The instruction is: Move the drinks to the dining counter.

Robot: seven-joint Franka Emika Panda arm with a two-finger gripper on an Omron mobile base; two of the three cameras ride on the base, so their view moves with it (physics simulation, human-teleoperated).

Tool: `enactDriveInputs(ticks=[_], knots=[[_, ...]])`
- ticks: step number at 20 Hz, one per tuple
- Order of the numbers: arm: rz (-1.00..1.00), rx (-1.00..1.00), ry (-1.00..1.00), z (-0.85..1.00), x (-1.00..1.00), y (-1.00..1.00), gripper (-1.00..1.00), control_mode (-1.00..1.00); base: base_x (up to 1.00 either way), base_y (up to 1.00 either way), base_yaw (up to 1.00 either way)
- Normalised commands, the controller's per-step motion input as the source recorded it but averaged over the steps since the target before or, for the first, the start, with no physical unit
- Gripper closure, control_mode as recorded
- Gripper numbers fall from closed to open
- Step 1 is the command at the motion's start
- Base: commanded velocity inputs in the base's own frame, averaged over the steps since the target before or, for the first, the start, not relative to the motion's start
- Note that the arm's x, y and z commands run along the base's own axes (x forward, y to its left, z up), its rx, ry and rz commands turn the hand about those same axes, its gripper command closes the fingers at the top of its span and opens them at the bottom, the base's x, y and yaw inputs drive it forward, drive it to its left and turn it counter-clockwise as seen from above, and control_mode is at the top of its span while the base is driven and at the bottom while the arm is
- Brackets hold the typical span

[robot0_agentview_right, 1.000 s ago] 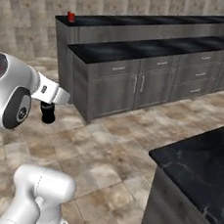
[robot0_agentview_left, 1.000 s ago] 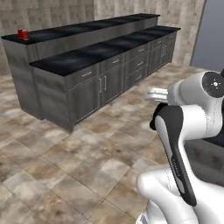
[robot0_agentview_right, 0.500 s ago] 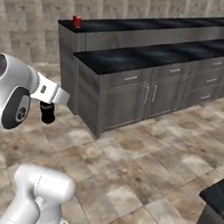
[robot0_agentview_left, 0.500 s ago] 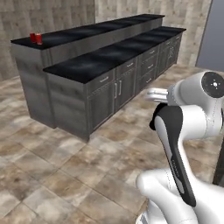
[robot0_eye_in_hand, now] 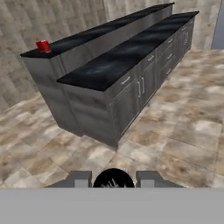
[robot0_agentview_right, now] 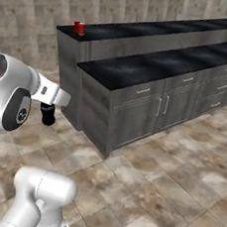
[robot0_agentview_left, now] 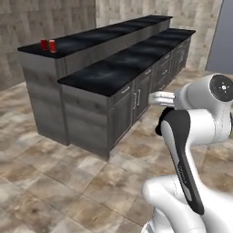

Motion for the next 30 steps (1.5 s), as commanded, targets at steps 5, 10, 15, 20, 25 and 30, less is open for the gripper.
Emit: enactDriveInputs(ticks=[5, 10, 15, 20, 25, 30], knots=[[0.00, 0.00, 0.00, 0.00, 0.00, 0.00, 1.00, 1.00, 0.61, 0.99, -0.53], [0.00, 0.00, 0.00, 0.00, 0.00, 0.00, 1.00, 1.00, 0.46, 0.73, -0.76], [0.00, 0.00, 0.00, 0.00, 0.00, 0.00, 1.00, 1.00, 0.29, 0.94, -0.66], [0.00, 0.00, 0.00, 0.00, 0.00, 0.00, 1.00, 1.00, 0.05, 1.00, -0.34], [0.00, 0.00, 0.00, 0.00, 0.00, 0.00, 1.00, 1.00, -0.31, 1.00, -0.02], [0.00, 0.00, 0.00, 0.00, 0.00, 0.00, 1.00, 1.00, -0.32, 1.00, 0.00]])
